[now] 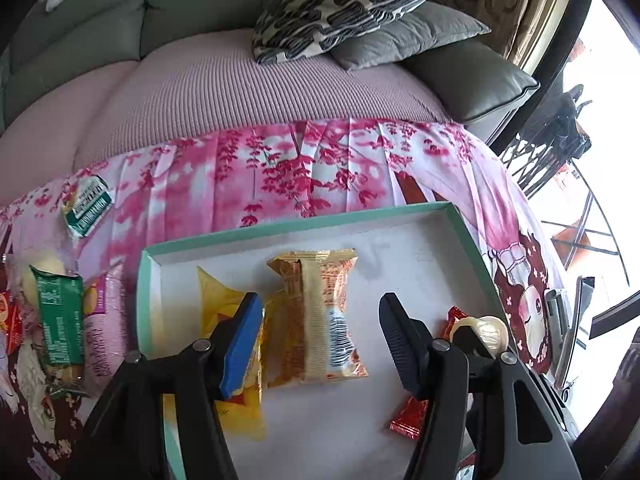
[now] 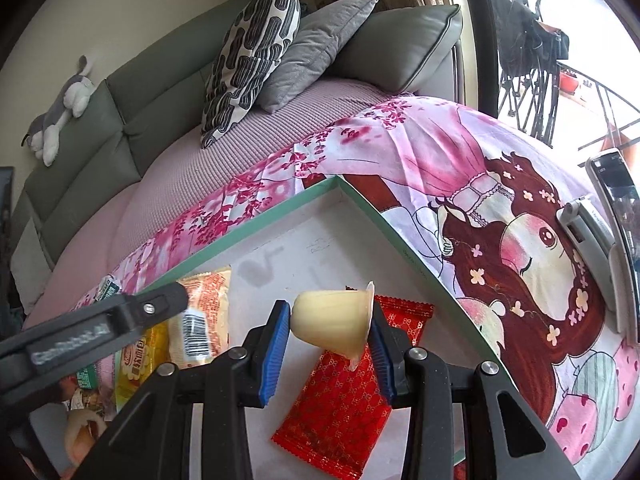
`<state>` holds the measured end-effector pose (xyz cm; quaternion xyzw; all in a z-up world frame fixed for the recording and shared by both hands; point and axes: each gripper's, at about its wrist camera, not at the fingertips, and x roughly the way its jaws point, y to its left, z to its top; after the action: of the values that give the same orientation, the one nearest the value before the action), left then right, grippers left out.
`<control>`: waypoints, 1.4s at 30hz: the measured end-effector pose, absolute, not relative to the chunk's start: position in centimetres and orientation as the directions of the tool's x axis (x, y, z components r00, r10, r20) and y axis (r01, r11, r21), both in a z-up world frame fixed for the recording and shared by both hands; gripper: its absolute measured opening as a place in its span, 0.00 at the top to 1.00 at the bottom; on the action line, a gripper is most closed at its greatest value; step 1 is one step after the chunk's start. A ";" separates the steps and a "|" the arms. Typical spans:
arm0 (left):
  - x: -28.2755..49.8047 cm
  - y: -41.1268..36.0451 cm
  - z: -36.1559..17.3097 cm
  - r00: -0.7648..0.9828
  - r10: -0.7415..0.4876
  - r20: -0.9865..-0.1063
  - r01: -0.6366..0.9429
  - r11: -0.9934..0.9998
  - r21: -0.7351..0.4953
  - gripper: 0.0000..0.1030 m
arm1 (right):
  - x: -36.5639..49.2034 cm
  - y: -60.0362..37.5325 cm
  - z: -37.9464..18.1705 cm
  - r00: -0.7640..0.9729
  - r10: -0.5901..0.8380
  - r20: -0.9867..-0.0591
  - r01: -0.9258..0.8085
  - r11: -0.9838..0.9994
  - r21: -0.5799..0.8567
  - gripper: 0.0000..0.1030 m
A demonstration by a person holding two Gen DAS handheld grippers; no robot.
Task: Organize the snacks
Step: 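Open the left tool over the tray releasing the biscuit bag while the right tool releases the jelly cup, then withdraw both open tools from the tray toward the snack pile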
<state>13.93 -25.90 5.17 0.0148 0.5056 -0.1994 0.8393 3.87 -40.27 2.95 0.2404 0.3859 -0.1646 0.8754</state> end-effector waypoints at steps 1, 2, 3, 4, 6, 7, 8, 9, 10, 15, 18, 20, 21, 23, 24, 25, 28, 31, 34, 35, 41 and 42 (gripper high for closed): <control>13.8 -25.8 5.4 0.414 -0.319 -0.853 0.347 0.921 -0.176 0.40 | 3.9 -40.2 3.0 0.648 -0.102 -0.754 0.472 0.831 0.293 0.60; 13.8 -25.6 5.6 0.418 -0.317 -0.851 0.345 0.922 -0.175 0.40 | 3.9 -40.3 3.0 0.649 -0.102 -0.754 0.472 0.832 0.293 0.60; 13.7 -25.5 5.7 0.421 -0.316 -0.850 0.342 0.924 -0.173 0.40 | 3.9 -40.3 3.0 0.649 -0.102 -0.754 0.472 0.832 0.293 0.60; 13.6 -25.4 5.9 0.427 -0.312 -0.849 0.337 0.926 -0.171 0.40 | 3.9 -40.2 3.0 0.648 -0.104 -0.754 0.472 0.832 0.291 0.60; 13.5 -25.1 6.1 0.434 -0.301 -0.849 0.329 0.930 -0.162 0.33 | 3.8 -40.2 3.1 0.650 -0.112 -0.751 0.476 0.831 0.288 0.60; 13.5 -24.9 6.1 0.439 -0.293 -0.849 0.321 0.934 -0.156 0.31 | 3.8 -40.2 3.2 0.653 -0.110 -0.749 0.473 0.832 0.289 0.59; 13.5 -24.7 6.2 0.444 -0.284 -0.850 0.313 0.938 -0.150 0.29 | 3.7 -40.2 3.3 0.654 -0.111 -0.748 0.473 0.832 0.290 0.59; 13.4 -24.5 6.2 0.448 -0.279 -0.850 0.306 0.941 -0.147 0.29 | 3.7 -40.2 3.4 0.656 -0.114 -0.746 0.474 0.831 0.289 0.56; 13.5 -24.3 6.2 0.450 -0.274 -0.850 0.298 0.943 -0.146 0.28 | 3.7 -40.2 3.4 0.654 -0.115 -0.747 0.475 0.832 0.288 0.54; 13.5 -23.0 6.2 0.466 -0.239 -0.852 0.256 0.958 -0.129 0.24 | 3.6 -40.1 3.4 0.639 -0.127 -0.759 0.479 0.837 0.264 0.47; 13.4 -22.5 6.0 0.478 -0.226 -0.849 0.240 0.963 -0.121 0.24 | 3.6 -40.0 3.4 0.632 -0.129 -0.764 0.479 0.840 0.254 0.36; 13.4 -22.2 5.9 0.486 -0.213 -0.847 0.231 0.967 -0.111 0.23 | 3.5 -40.0 3.4 0.628 -0.129 -0.767 0.476 0.844 0.248 0.36; 13.4 -22.1 5.8 0.492 -0.208 -0.845 0.227 0.968 -0.107 0.23 | 3.6 -39.9 3.4 0.626 -0.130 -0.769 0.475 0.846 0.243 0.34; 13.3 -21.8 5.6 0.501 -0.201 -0.842 0.222 0.970 -0.099 0.23 | 3.6 -39.8 3.3 0.618 -0.137 -0.774 0.475 0.850 0.229 0.23; 13.3 -21.6 5.5 0.508 -0.194 -0.839 0.219 0.971 -0.092 0.23 | 3.6 -39.8 3.3 0.616 -0.139 -0.775 0.475 0.851 0.225 0.19; 13.3 -21.5 5.5 0.513 -0.189 -0.837 0.217 0.972 -0.086 0.22 | 3.6 -39.8 3.4 0.615 -0.143 -0.776 0.474 0.853 0.219 0.18; 13.3 -21.2 5.3 0.528 -0.166 -0.833 0.205 0.977 -0.064 0.14 | 3.6 -39.9 3.4 0.614 -0.148 -0.775 0.478 0.851 0.216 0.14; 13.3 -20.8 5.2 0.540 -0.154 -0.827 0.195 0.979 -0.054 0.14 | 3.5 -40.0 3.2 0.607 -0.151 -0.780 0.482 0.850 0.211 0.13; 13.3 -20.7 5.1 0.548 -0.144 -0.824 0.198 0.979 -0.039 0.14 | 3.6 -40.0 3.1 0.596 -0.156 -0.788 0.484 0.853 0.197 0.13; 13.3 -20.8 5.1 0.550 -0.140 -0.823 0.197 0.980 -0.035 0.14 | 3.6 -40.1 3.0 0.594 -0.158 -0.789 0.484 0.854 0.193 0.13; 13.3 -20.6 4.8 0.548 -0.153 -0.823 0.193 0.980 -0.054 0.14 | 3.4 -39.7 3.3 0.614 -0.148 -0.775 0.458 0.867 0.197 0.00; 13.3 -20.5 4.7 0.545 -0.166 -0.822 0.195 0.978 -0.068 0.14 | 3.4 -39.7 3.5 0.620 -0.147 -0.771 0.452 0.870 0.197 0.00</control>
<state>13.26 -20.54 4.74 0.0157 0.4657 -0.1026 0.8788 3.37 -39.66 3.45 0.1896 0.4015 -0.1702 0.8797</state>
